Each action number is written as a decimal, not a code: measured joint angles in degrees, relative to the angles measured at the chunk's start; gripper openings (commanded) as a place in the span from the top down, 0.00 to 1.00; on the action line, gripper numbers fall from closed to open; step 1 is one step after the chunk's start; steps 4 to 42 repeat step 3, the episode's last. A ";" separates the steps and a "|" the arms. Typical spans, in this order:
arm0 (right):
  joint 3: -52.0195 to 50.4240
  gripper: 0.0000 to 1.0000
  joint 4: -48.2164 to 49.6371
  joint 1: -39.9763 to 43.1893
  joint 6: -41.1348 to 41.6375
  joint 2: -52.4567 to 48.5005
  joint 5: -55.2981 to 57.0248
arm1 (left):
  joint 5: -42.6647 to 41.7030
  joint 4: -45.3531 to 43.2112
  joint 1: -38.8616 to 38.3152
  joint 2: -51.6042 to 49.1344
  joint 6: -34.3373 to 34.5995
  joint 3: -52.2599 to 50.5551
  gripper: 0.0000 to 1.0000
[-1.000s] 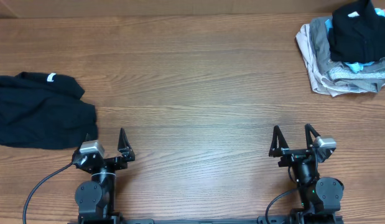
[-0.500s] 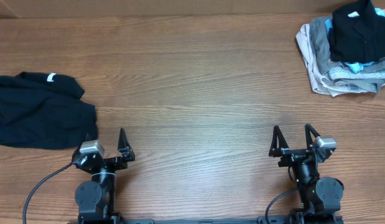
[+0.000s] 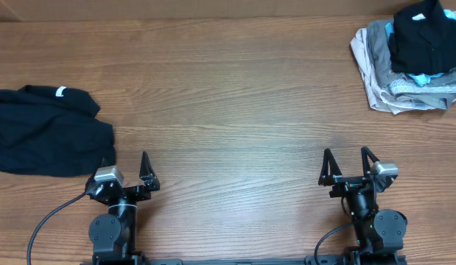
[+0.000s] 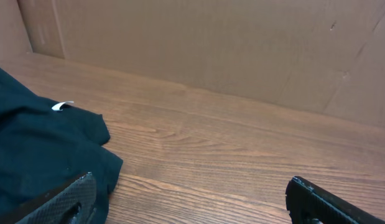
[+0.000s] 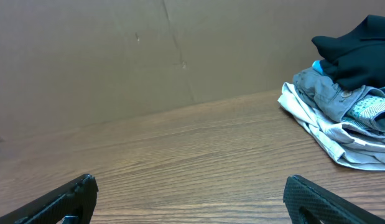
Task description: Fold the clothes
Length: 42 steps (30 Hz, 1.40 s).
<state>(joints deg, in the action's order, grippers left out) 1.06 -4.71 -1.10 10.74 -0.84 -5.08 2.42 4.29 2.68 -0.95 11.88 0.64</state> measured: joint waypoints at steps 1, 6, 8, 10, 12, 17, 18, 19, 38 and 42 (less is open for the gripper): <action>0.00 0.00 0.04 0.00 0.00 0.00 0.00 | 0.00 0.00 0.00 0.00 0.00 0.02 0.00; 0.00 0.00 0.02 0.00 0.00 0.00 0.00 | 0.00 0.00 0.00 0.00 0.00 0.00 0.00; 0.00 0.00 0.02 0.00 0.00 0.00 0.00 | 0.00 0.00 0.00 0.00 0.00 0.00 0.00; 0.00 0.00 0.02 0.00 0.00 0.00 0.00 | 0.00 0.00 0.00 0.00 0.00 0.00 0.00; 0.00 0.00 0.02 0.00 0.00 0.00 0.00 | 0.00 0.00 0.00 0.00 0.00 0.00 0.00; 0.00 0.00 0.02 0.00 0.00 0.00 0.00 | 0.00 0.00 0.00 0.00 0.00 0.00 0.00; 0.00 0.00 0.02 0.00 0.00 0.00 0.00 | 0.00 0.00 0.00 0.00 0.00 0.00 0.00; 0.00 0.00 0.02 0.00 0.00 0.00 0.00 | 0.00 0.00 0.00 0.00 0.00 0.00 0.00; 0.00 0.00 0.02 0.00 0.00 0.00 0.00 | 0.00 0.00 0.00 0.00 0.00 0.00 0.00; 0.00 0.00 0.02 0.00 0.00 0.00 0.00 | 0.00 0.00 0.00 0.00 0.00 0.00 0.00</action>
